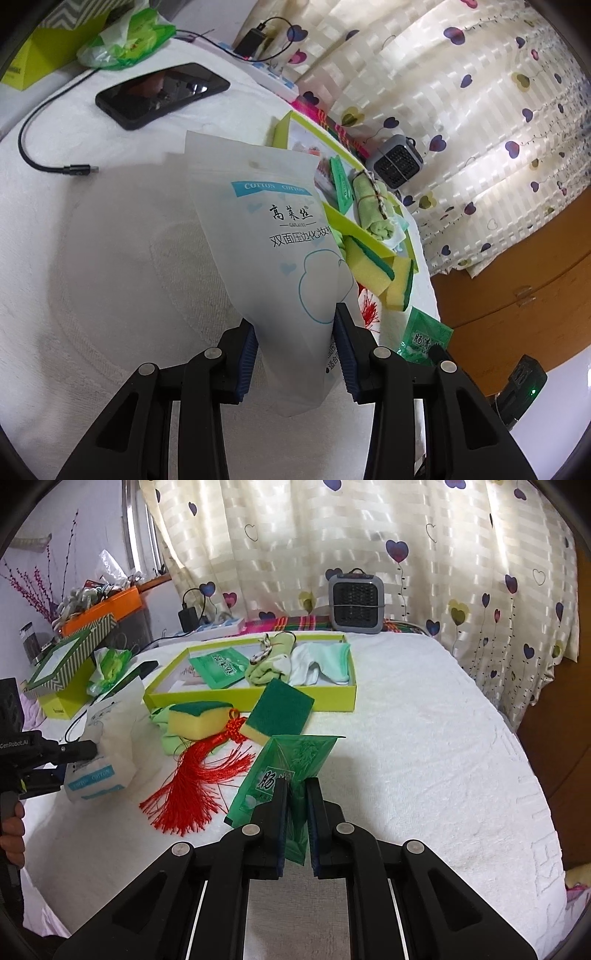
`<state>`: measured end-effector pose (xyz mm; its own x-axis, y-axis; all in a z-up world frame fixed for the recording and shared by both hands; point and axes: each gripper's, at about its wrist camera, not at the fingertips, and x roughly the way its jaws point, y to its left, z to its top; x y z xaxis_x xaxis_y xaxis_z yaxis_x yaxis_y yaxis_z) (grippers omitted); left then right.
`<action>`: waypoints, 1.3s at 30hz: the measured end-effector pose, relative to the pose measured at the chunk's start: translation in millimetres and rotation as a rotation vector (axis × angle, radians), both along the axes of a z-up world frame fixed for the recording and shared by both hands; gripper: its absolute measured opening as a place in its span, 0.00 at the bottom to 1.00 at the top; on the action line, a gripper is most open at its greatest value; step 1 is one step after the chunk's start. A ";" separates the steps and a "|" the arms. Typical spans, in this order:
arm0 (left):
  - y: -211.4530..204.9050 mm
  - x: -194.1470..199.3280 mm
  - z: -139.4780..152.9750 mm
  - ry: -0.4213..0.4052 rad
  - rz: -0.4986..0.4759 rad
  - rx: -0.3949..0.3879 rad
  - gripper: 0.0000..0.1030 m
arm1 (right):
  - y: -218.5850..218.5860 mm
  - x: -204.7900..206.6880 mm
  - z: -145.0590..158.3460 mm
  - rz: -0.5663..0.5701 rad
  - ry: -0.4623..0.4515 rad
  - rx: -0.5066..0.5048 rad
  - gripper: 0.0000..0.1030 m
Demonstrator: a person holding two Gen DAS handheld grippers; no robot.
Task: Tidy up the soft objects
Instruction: 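Carry the cotton pad bag and green tea packet over the box lid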
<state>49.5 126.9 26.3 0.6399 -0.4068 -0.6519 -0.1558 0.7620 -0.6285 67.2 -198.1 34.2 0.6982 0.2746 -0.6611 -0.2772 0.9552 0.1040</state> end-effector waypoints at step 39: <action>-29.6 79.6 60.8 -0.128 -0.112 0.173 0.37 | 6.4 59.7 55.9 0.020 -0.088 0.064 0.10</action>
